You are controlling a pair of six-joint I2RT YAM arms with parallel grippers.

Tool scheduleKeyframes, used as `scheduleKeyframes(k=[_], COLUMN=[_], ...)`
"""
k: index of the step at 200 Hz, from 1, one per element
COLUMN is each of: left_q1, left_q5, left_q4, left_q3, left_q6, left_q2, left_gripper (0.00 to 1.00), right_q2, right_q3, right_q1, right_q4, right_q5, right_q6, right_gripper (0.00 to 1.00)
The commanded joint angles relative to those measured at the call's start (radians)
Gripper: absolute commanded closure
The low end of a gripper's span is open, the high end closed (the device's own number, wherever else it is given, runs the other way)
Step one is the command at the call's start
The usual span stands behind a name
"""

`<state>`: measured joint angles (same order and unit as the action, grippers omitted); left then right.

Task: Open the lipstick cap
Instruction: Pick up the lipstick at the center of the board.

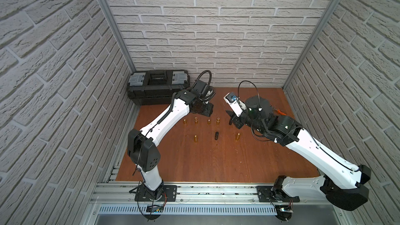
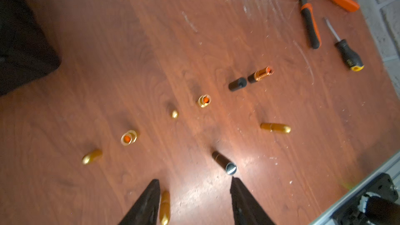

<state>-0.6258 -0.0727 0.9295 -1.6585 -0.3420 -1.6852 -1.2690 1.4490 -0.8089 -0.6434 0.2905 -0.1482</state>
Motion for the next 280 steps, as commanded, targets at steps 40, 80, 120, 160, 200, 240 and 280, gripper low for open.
scheduleKeyframes(k=[40, 80, 120, 160, 200, 240, 280], left_q1=[-0.017, -0.019, -0.02, -0.019, -0.017, -0.015, -0.005], left_q5=[0.055, 0.084, 0.069, 0.057, 0.059, 0.072, 0.073], left_q4=[0.059, 0.044, -0.022, -0.061, -0.066, -0.081, -0.084], left_q3=[0.32, 0.397, 0.443, 0.439, 0.434, 0.439, 0.429], left_q6=[-0.085, -0.092, -0.09, -0.079, -0.073, -0.071, -0.063], left_q2=[0.162, 0.155, 0.105, 0.05, 0.004, -0.013, -0.038], left_gripper=[0.45, 0.45, 0.51, 0.54, 0.56, 0.57, 0.61], right_q2=[-0.127, -0.152, -0.146, -0.139, -0.143, -0.142, -0.152], right_q3=[0.028, 0.023, -0.016, -0.038, -0.047, -0.061, -0.057], right_q1=[-0.019, -0.029, -0.036, -0.037, -0.038, -0.038, -0.038], right_q4=[0.097, 0.112, 0.124, 0.12, 0.119, 0.123, 0.122], right_q5=[-0.066, -0.065, -0.054, -0.031, -0.019, -0.014, -0.012], right_q6=[0.025, 0.027, 0.043, 0.047, 0.045, 0.045, 0.04], right_gripper=[0.62, 0.62, 0.62, 0.62, 0.62, 0.63, 0.63])
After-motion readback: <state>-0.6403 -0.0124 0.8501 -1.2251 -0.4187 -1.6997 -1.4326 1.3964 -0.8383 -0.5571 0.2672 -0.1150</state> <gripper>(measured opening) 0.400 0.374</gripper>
